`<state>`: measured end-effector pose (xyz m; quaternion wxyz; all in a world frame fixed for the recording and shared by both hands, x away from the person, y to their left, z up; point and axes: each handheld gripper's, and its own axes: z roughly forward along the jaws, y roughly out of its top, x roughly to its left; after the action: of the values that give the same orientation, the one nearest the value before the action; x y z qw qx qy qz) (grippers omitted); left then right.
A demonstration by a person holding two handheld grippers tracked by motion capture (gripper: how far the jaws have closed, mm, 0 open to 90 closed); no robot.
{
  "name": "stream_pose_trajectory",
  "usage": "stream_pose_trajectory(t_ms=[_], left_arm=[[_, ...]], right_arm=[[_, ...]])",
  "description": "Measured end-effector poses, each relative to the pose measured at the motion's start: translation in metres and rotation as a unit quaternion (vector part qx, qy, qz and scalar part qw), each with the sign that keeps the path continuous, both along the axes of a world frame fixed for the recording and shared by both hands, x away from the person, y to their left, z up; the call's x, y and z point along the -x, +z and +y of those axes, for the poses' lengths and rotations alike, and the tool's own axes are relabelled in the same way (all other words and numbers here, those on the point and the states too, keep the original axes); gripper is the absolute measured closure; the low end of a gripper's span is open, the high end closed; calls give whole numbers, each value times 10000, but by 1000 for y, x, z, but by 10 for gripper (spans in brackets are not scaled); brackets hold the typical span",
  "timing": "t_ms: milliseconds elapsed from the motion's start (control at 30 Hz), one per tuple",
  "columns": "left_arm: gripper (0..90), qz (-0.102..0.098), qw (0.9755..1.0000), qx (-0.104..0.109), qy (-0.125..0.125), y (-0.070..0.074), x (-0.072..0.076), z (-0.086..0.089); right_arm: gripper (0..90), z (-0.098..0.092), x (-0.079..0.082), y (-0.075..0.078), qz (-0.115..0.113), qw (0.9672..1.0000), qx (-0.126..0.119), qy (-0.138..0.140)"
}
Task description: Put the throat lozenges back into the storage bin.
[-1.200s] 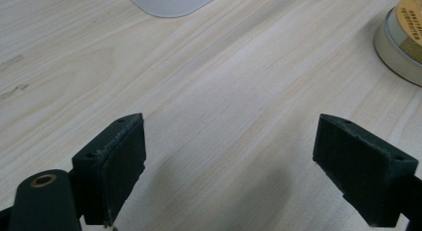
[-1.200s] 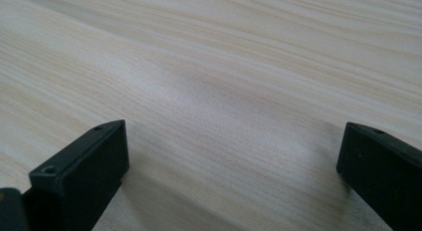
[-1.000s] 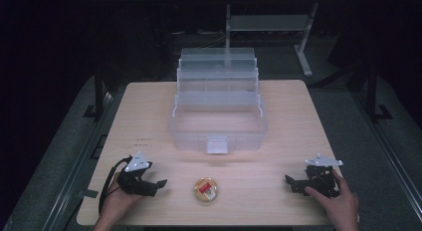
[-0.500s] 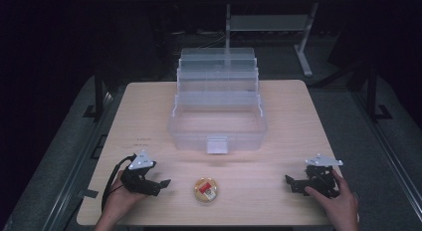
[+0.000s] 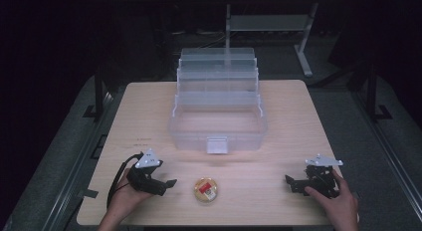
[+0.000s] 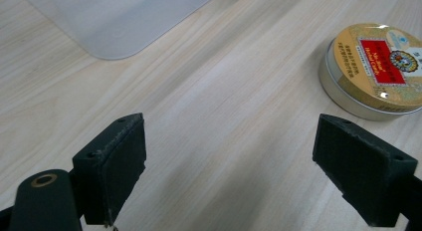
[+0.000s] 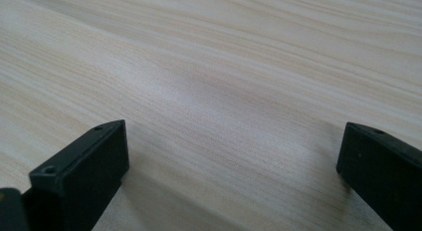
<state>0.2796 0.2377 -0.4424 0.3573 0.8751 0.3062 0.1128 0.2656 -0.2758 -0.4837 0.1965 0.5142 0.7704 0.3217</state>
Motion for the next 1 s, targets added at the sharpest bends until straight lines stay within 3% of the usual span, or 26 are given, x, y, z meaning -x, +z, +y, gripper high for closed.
stream_pose_trajectory(t_ms=[1000], left_arm=[[128,127,9981,-134,-589,8,-5,-43]], right_arm=[[0,0,0,0,-1,10000,1,0]])
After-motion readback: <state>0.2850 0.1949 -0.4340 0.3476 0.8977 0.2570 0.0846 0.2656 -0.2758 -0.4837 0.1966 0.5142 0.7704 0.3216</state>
